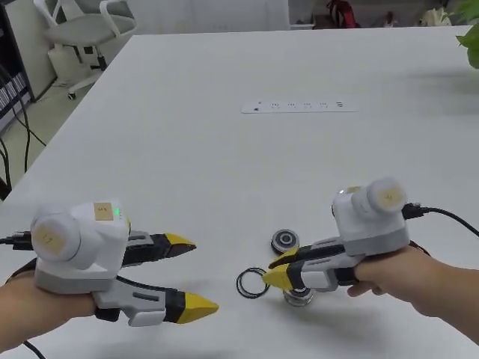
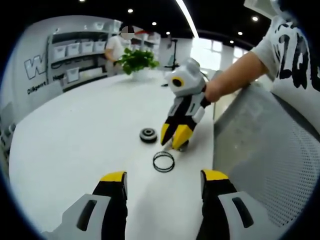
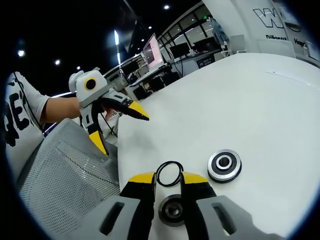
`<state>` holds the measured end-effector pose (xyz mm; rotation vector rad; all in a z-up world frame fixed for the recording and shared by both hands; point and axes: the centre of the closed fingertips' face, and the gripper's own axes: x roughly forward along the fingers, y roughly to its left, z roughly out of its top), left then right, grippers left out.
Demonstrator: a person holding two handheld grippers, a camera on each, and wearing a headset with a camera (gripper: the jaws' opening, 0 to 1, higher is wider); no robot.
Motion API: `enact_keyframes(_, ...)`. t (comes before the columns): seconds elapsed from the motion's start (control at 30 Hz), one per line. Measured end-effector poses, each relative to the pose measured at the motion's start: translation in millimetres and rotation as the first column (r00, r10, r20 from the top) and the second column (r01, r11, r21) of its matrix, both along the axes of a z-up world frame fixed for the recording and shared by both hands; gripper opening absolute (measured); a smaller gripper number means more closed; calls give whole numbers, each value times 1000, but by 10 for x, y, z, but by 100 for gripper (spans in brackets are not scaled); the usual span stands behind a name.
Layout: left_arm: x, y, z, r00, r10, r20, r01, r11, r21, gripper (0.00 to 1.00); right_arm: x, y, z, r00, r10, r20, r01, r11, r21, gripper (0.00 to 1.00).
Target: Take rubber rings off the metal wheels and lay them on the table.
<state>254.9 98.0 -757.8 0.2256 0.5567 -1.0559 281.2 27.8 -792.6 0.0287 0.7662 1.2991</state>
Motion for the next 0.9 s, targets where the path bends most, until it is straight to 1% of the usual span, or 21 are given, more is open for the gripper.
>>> enact_keyframes(0.1,10,-11,20,1000,2,3,-2,1000,-1,60,20,-27,42,1000,-6,11,5,1000,7,17)
enact_keyframes(0.2,23,-17,42,1000,4,6,-4,1000,-2,60,51,-50,133,1000,-14,26,13,1000,29,18)
enact_keyframes(0.3,49,-33,69,1000,9,8,-9,1000,-9,60,70,-78,182,999,-19,27,17,999,43,19)
enact_keyframes(0.43,84,-58,93,1000,8,12,-8,1000,-12,59,95,-145,213,998,-25,52,23,999,37,19)
enact_keyframes(0.53,107,-77,122,1000,6,15,-6,1000,-14,59,106,-186,237,998,-34,54,32,999,42,20)
enact_keyframes(0.7,163,-107,155,1000,5,15,-5,1000,-20,57,154,-281,276,995,-57,78,54,998,33,20)
enact_keyframes(0.8,201,-130,167,1000,0,18,0,1000,-18,56,213,-358,286,993,-68,93,66,997,29,20)
enact_keyframes(0.9,267,-150,177,1000,-1,22,1,1000,-19,56,249,-404,276,990,-75,116,73,997,15,21)
